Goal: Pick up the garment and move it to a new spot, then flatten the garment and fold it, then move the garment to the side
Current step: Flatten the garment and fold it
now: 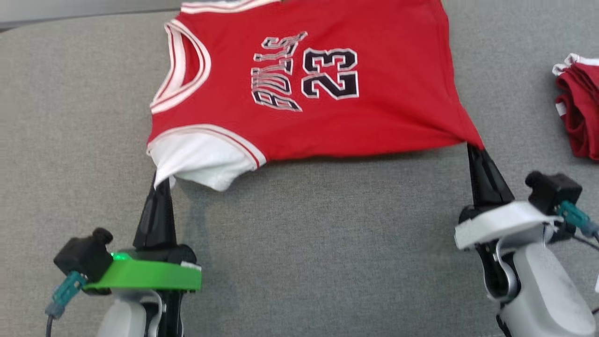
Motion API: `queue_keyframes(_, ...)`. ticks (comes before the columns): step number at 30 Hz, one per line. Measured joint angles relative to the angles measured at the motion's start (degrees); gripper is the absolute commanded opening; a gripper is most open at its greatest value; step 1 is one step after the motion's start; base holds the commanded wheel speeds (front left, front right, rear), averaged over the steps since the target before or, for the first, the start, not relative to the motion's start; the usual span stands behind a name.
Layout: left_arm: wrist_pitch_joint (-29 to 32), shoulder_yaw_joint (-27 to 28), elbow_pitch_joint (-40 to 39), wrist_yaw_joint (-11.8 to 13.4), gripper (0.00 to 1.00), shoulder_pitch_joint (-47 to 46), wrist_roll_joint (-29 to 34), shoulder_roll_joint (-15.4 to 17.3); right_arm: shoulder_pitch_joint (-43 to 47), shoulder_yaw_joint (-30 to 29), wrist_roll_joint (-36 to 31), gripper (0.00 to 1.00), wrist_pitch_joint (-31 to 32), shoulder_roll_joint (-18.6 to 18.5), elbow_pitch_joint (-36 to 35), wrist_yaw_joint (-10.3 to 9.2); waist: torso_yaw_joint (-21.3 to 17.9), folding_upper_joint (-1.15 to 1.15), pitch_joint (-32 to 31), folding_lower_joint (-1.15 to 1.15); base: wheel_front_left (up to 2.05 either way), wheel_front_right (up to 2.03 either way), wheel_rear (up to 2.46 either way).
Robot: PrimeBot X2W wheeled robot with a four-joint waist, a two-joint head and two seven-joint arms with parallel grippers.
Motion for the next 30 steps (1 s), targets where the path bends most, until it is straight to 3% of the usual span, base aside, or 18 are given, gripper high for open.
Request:
queue_keyframes(5, 1.5, -0.6, -4.1, 0.0, 0.0, 7.0, -0.6, 0.8, 10.5, -1.2, 0.0, 0.0, 0.5, 0.1, -6.0, 0.0, 0.6, 0.0, -4.9, 0.0, 0.0, 0.0, 0.0)
queue_keyframes(18, 8.7, -1.9, -13.9, 1.3, 0.0, 20.4, -2.4, 4.2, 28.6, -4.4, -2.2, 0.0, 10.3, 2.8, -23.4, 0.0, 2.4, 0.0, -13.0, 0.0, 0.0, 0.0, 0.0)
queue_keyframes(30, 10.4, -2.9, -8.4, 1.2, 0.0, 20.3, -3.7, 5.1, 29.0, -3.6, -2.1, 0.0, 10.5, 4.7, -18.0, 0.0, 1.3, 0.0, -11.0, 0.0, 0.0, 0.0, 0.0)
